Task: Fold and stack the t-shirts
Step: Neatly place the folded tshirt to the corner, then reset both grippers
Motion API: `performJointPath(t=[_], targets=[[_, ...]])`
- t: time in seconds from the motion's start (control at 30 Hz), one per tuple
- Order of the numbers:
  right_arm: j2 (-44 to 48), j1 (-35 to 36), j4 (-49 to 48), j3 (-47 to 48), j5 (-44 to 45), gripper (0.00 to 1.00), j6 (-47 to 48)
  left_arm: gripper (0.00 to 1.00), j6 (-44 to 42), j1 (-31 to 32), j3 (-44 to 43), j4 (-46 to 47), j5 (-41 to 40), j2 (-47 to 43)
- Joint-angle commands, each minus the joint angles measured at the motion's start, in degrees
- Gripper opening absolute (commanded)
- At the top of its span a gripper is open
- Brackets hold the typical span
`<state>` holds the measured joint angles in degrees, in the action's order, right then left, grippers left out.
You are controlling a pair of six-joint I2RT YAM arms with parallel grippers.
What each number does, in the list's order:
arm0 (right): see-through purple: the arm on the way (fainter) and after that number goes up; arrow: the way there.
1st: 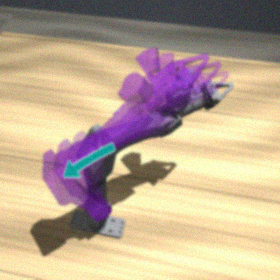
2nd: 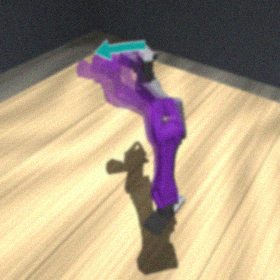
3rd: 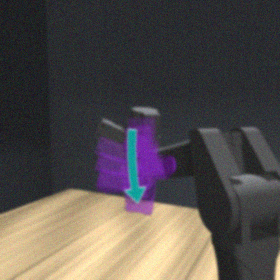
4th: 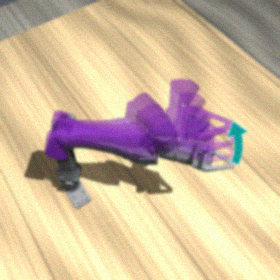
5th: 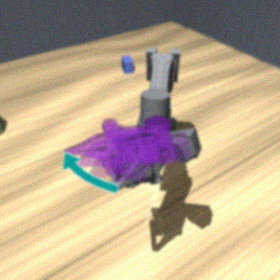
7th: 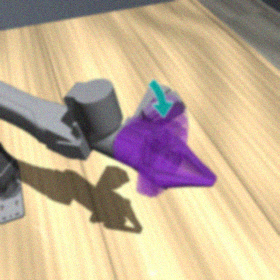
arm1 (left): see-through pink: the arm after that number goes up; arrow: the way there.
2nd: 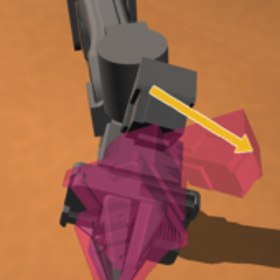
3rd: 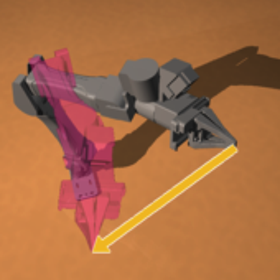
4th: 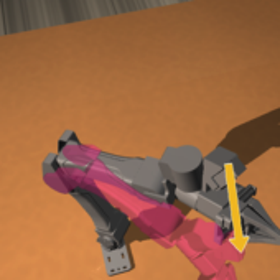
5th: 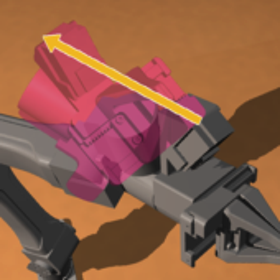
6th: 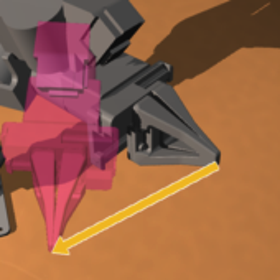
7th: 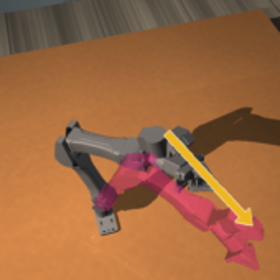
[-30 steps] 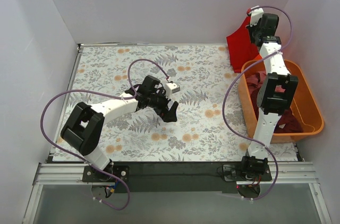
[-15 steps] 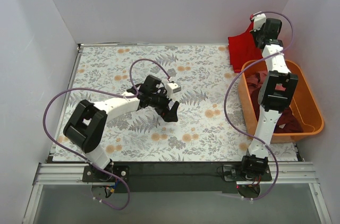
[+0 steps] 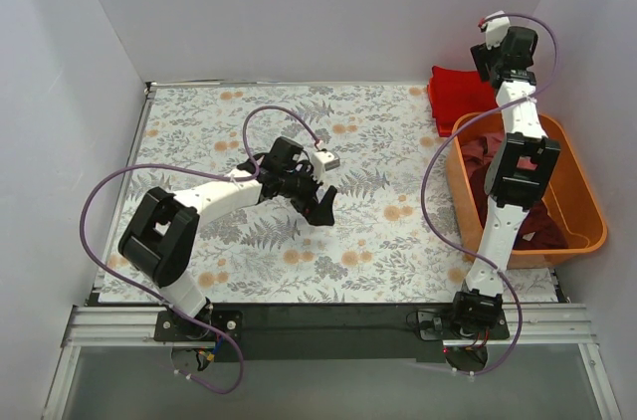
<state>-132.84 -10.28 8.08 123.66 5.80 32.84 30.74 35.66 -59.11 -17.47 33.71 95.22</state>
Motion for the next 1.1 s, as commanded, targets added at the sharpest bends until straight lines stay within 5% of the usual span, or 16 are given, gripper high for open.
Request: performJointPath(t=[0.0,0.27,0.43,0.67,0.8,1.07], targets=[[6.2,-0.3,-3.5,0.5,0.4,0.86,0.2,0.92,2.5,-0.9,-2.1,-0.8,1.6,-4.3],[22.4,0.3,5.3,-8.7,-12.2,0.94,-4.3,0.92,12.4,-9.3,-7.8,-3.6,7.7,-7.0],[28.9,4.6,20.5,-8.3,-20.5,0.98,-9.5,0.92,18.3,-24.4,-16.4,-8.8,17.2,-5.5],[41.8,17.4,26.1,-27.7,-28.8,0.97,-13.5,0.92,16.3,-42.1,-25.9,-23.1,10.2,-3.1],[47.3,25.6,25.9,-40.2,-31.7,0.98,-13.9,0.92,11.4,-42.6,-19.7,-23.8,2.4,-9.5],[60.8,29.4,22.3,-64.1,-32.9,0.98,-15.1,0.92,4.6,-42.1,0.0,-22.3,-5.0,-25.0]])
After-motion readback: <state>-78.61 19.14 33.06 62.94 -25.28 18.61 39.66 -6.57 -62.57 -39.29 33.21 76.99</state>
